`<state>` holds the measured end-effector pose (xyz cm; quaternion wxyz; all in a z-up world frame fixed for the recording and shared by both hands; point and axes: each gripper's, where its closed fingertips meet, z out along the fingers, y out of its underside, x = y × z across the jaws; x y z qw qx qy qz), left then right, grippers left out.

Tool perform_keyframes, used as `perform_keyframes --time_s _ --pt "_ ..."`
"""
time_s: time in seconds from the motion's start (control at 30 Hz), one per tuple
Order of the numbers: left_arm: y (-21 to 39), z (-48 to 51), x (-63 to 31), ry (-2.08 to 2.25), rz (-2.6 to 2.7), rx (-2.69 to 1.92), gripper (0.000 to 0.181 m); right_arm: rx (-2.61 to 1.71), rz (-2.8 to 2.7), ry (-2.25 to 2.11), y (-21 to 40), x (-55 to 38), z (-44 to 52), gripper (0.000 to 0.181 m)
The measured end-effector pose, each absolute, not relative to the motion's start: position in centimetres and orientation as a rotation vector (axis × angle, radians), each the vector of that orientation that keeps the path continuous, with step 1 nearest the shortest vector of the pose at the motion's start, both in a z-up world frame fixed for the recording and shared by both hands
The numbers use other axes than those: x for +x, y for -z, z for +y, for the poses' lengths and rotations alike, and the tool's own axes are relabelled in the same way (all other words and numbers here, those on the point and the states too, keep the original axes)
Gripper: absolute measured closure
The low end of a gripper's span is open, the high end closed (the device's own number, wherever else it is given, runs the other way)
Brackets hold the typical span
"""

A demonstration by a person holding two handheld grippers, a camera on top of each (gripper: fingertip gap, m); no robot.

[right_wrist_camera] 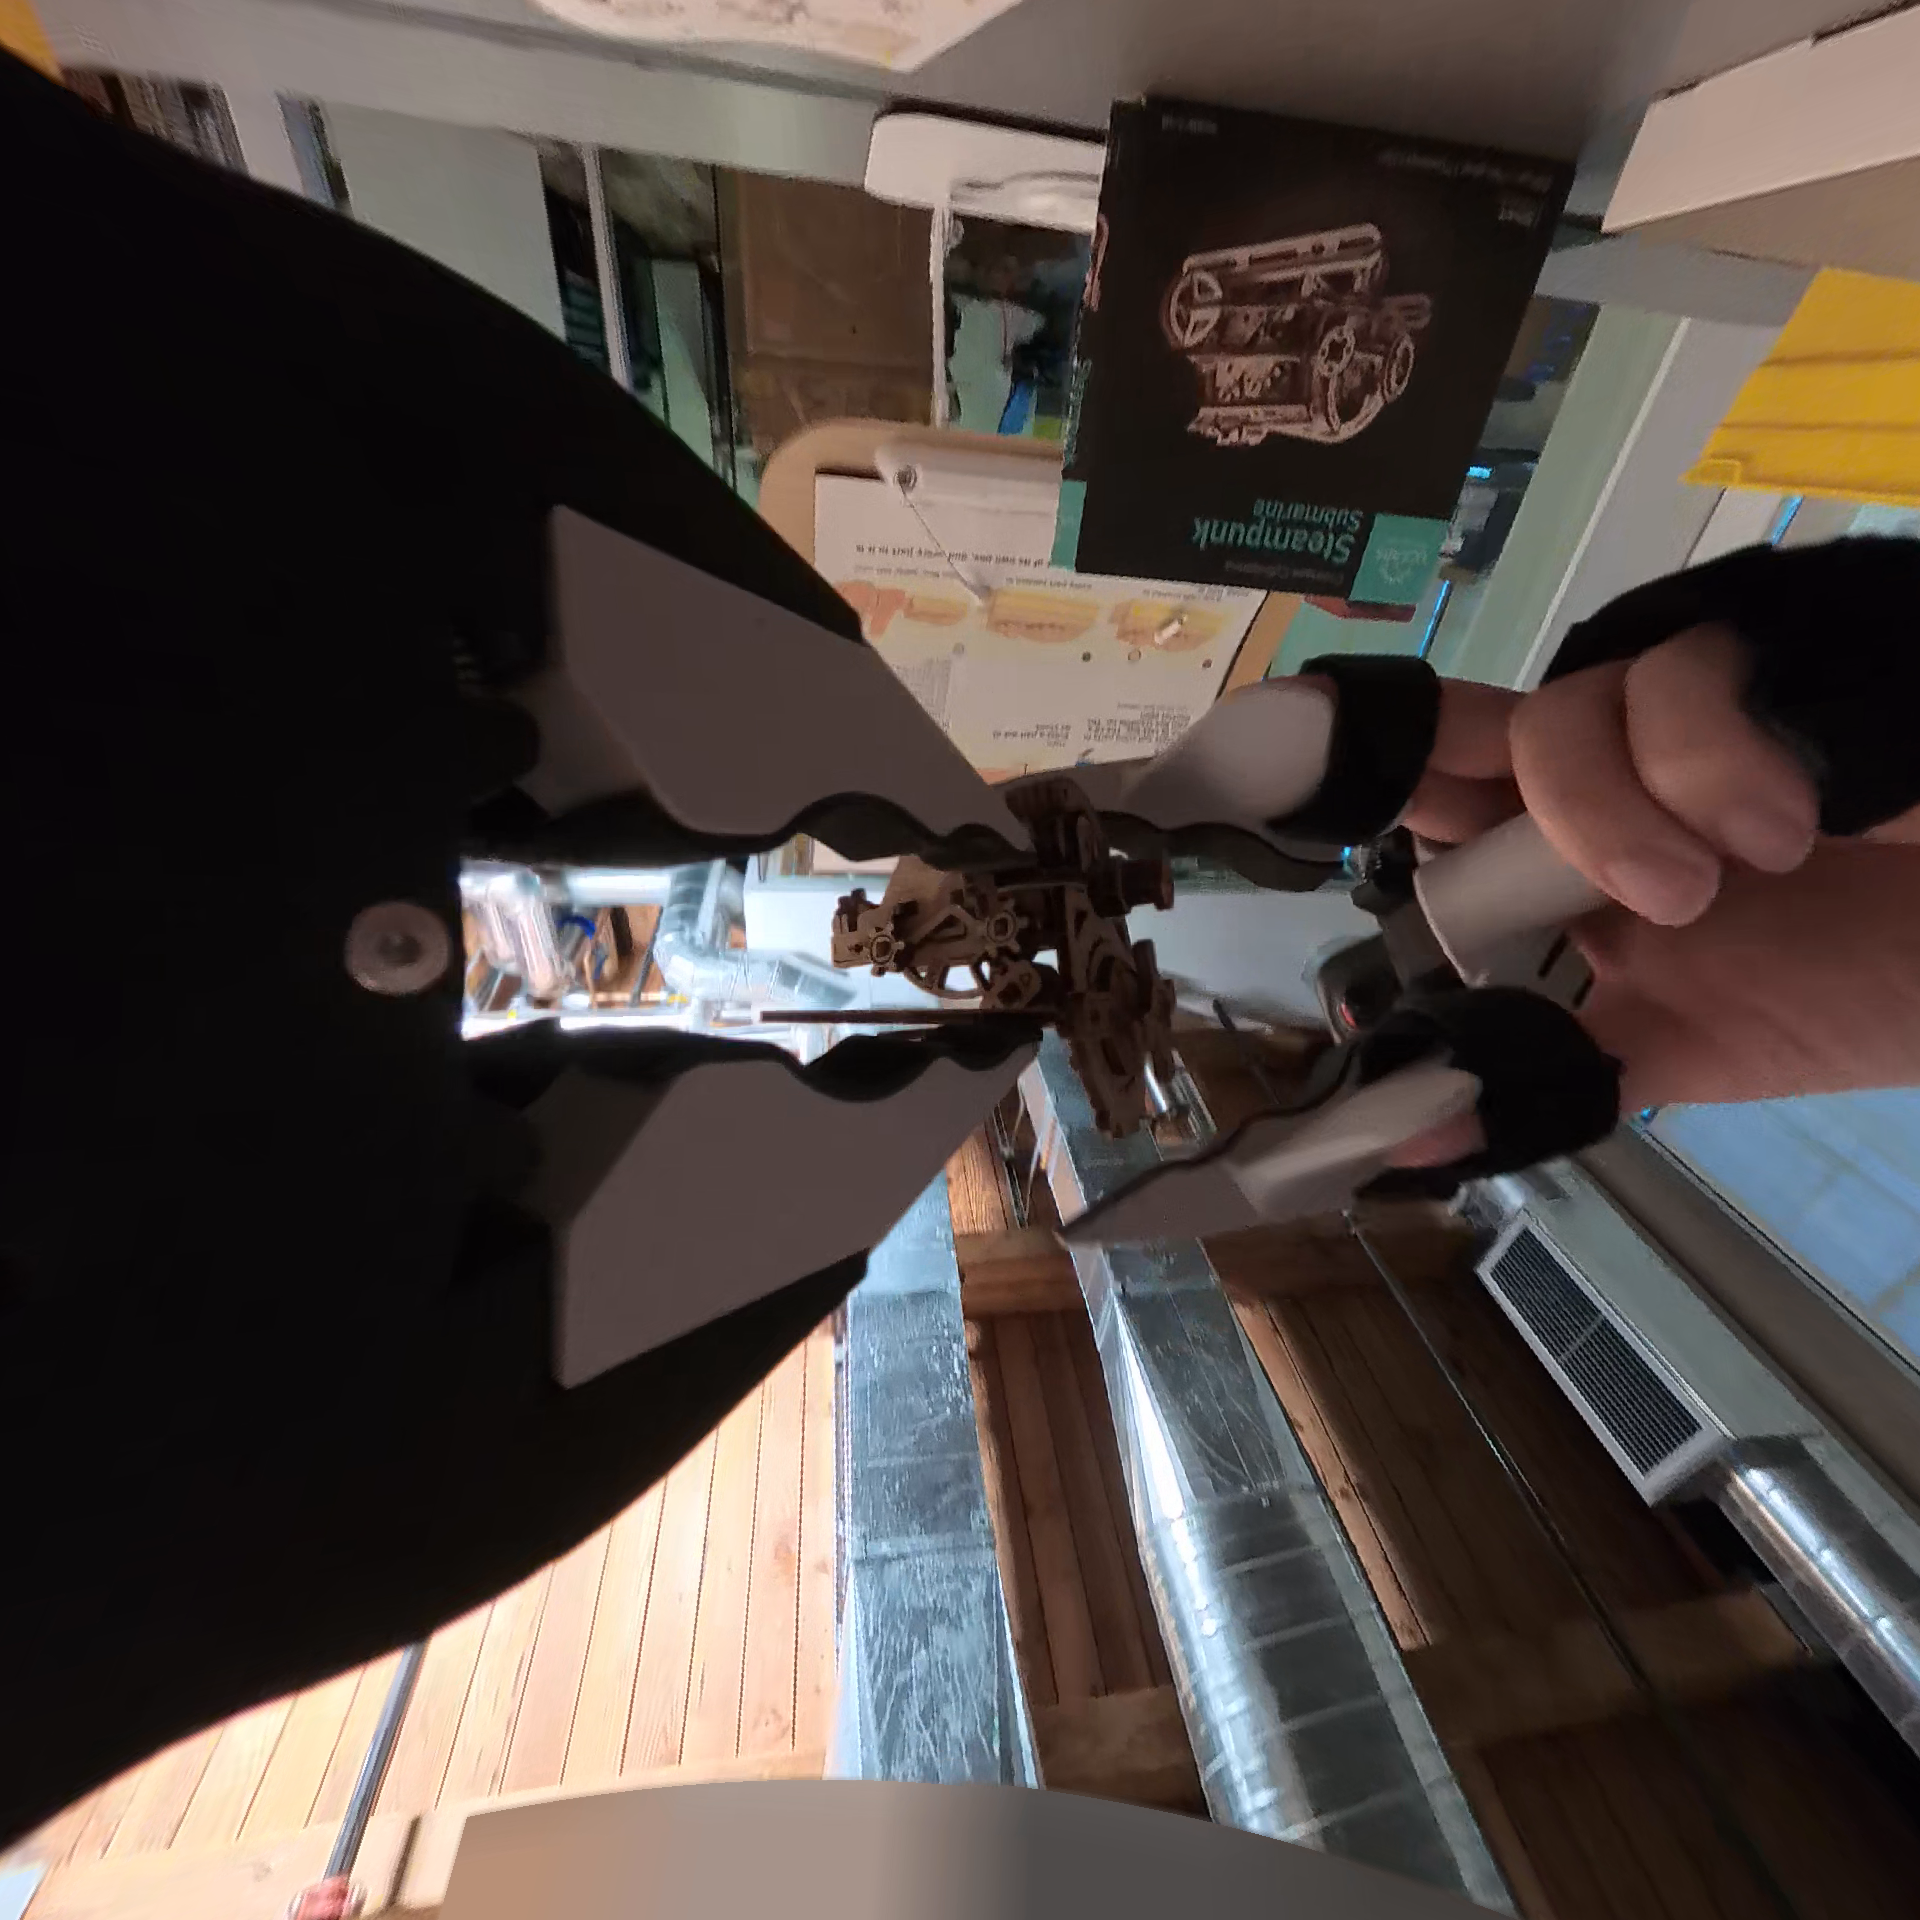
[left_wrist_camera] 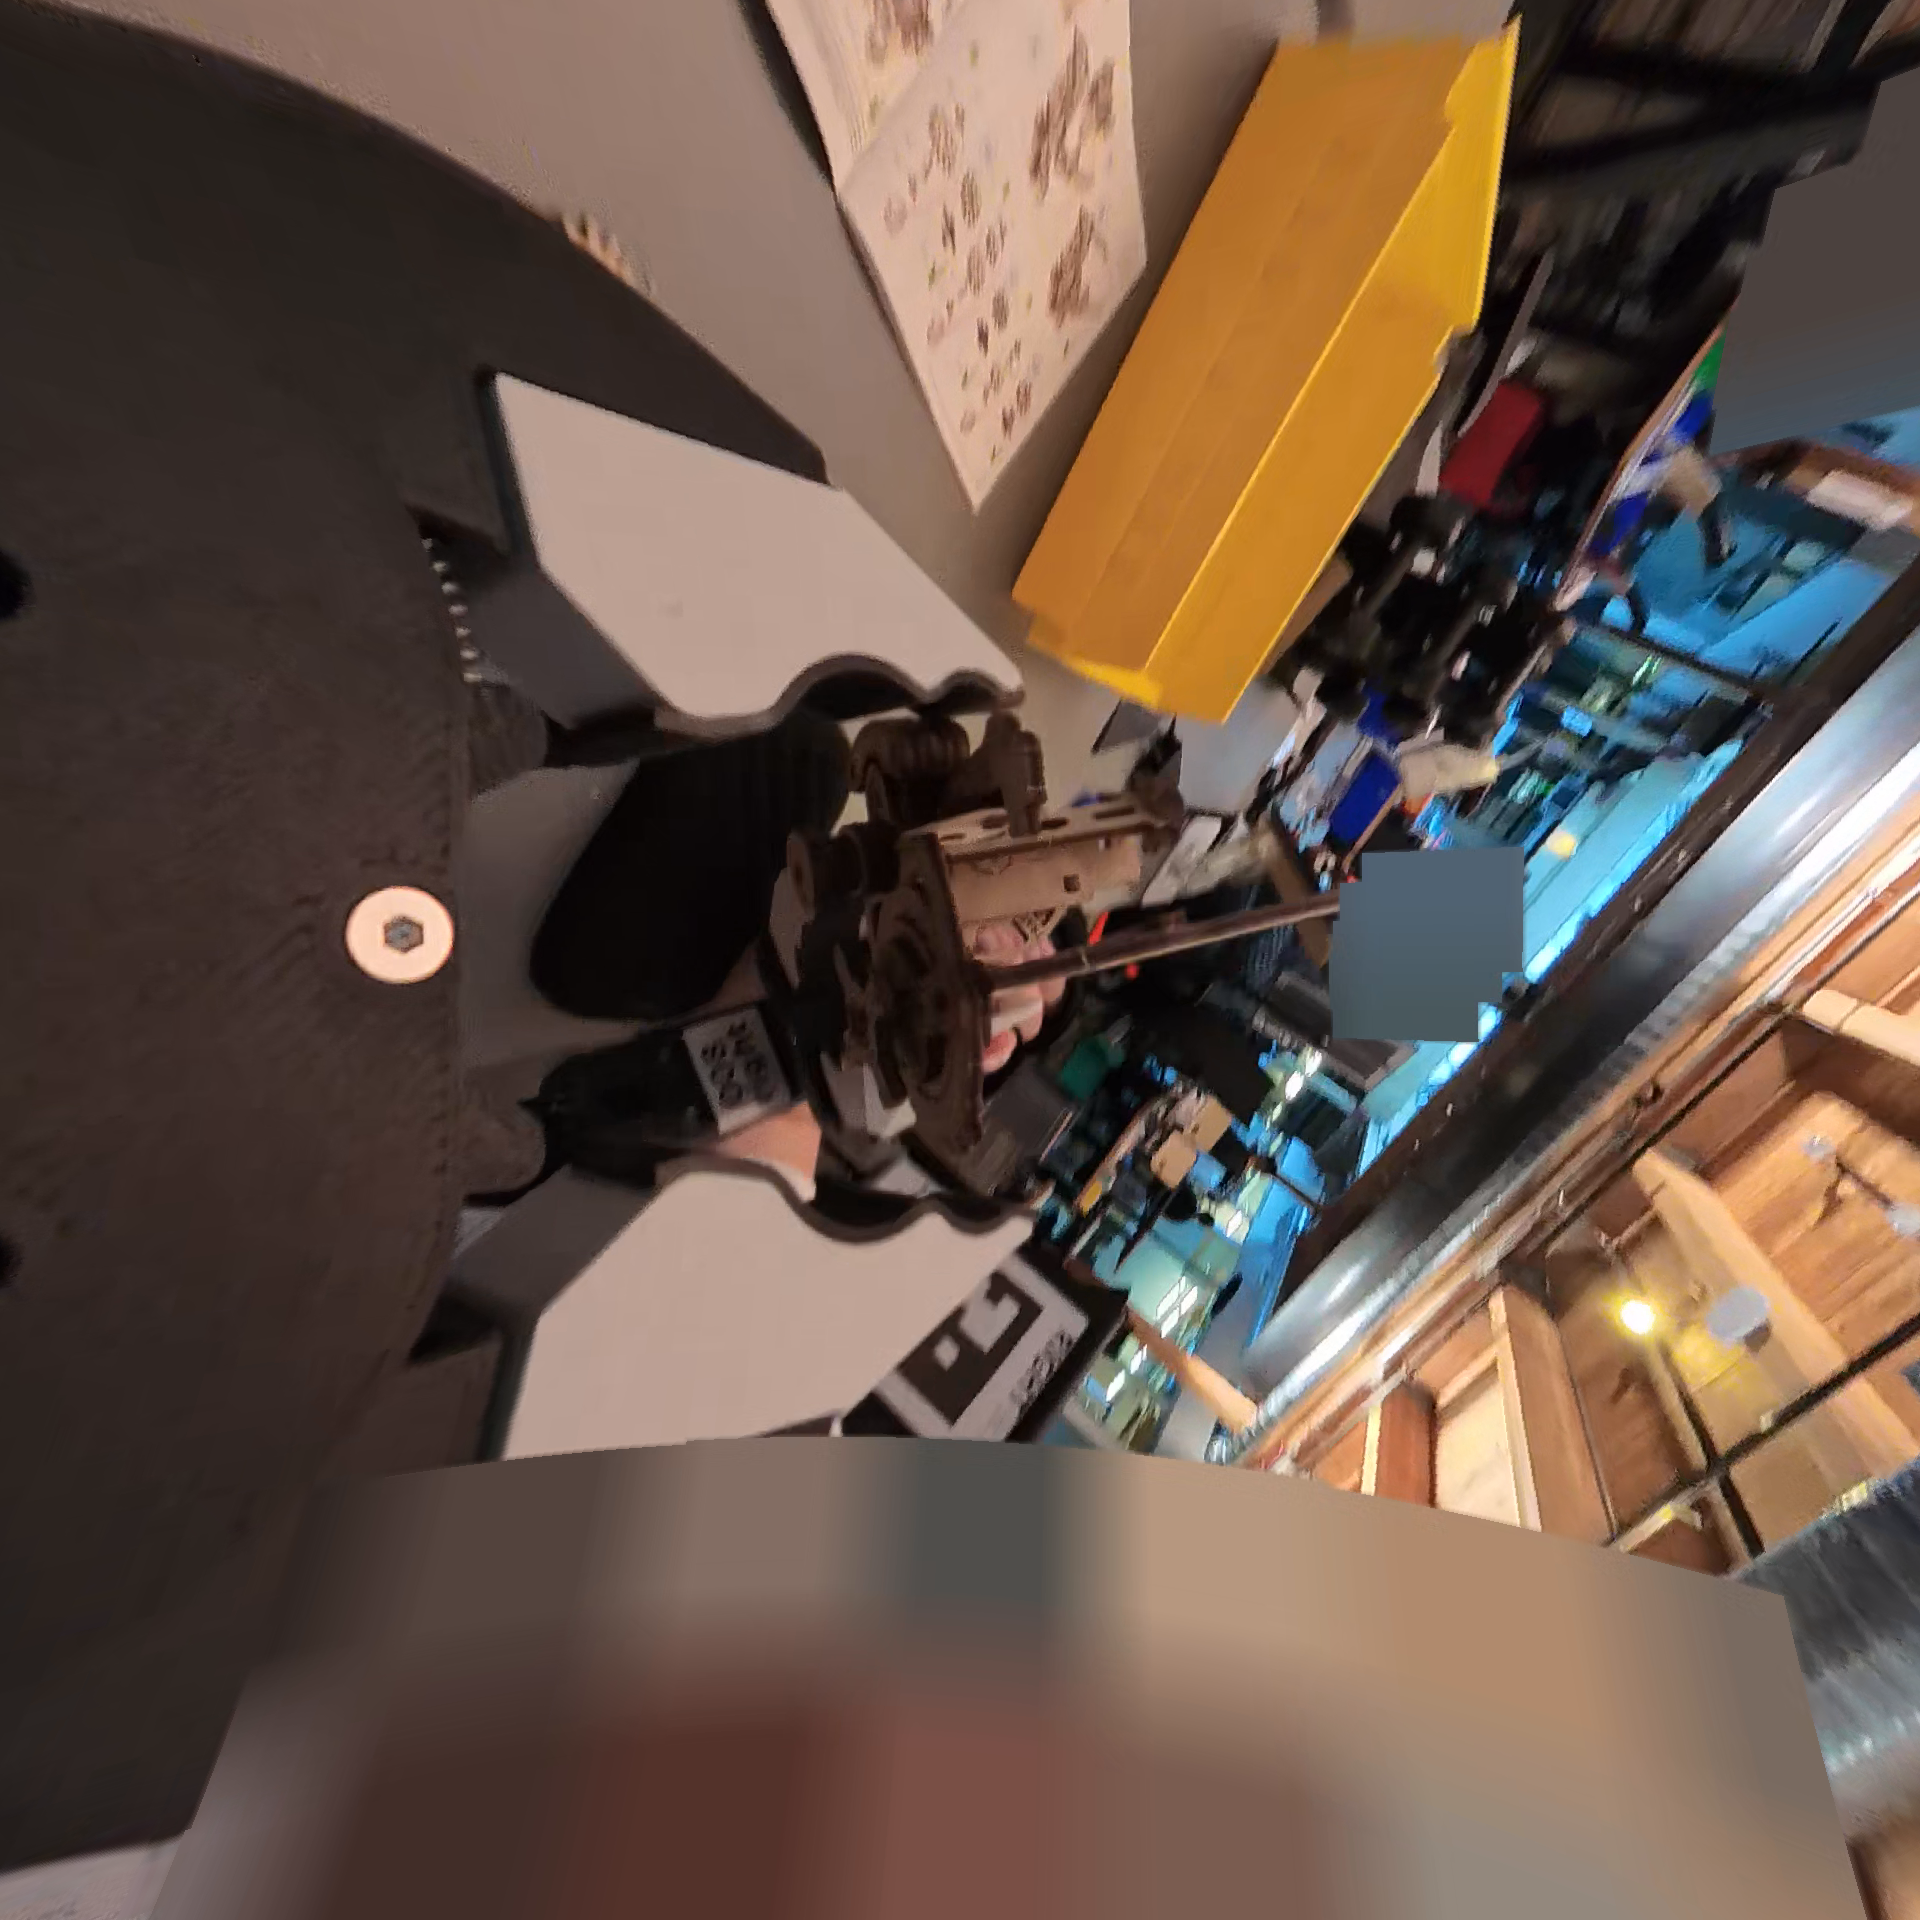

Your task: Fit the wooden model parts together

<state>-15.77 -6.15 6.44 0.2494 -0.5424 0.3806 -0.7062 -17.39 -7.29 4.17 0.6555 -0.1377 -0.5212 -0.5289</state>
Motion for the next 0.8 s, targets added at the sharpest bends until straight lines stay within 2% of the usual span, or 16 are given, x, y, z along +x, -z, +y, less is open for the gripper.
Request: perform_keyframes --time_s 0.03,0.07,0.3,0.4,0.6,0.8 --pt "-6.0 -5.4 -15.7 1.879 1.012 -1.493 0.094 -0.350 -1.193 1.177 -3.9 -17.4 -6.9 0.154" --pt "-5.7 -4.8 -15.6 1.871 0.971 -1.507 0.099 -0.415 -1.198 1.156 -3.7 -17.3 -6.3 0.154" --pt "-3.2 -0.9 -16.0 2.231 0.608 -1.736 0.101 -0.920 -1.186 0.628 -1.5 -16.5 -3.7 0.155" --pt "-2.1 0.1 -16.2 2.119 0.719 -1.750 0.102 -1.042 -1.126 0.395 -1.8 -16.4 -3.7 0.155" --pt "-3.8 1.0 -18.2 1.895 1.012 -1.452 0.118 -1.118 -1.057 0.049 -2.8 -16.5 -4.5 0.155" --pt "-5.6 -1.9 -18.8 2.053 1.113 -1.293 0.139 -1.082 -1.077 -0.108 -3.3 -17.2 -5.8 0.154"
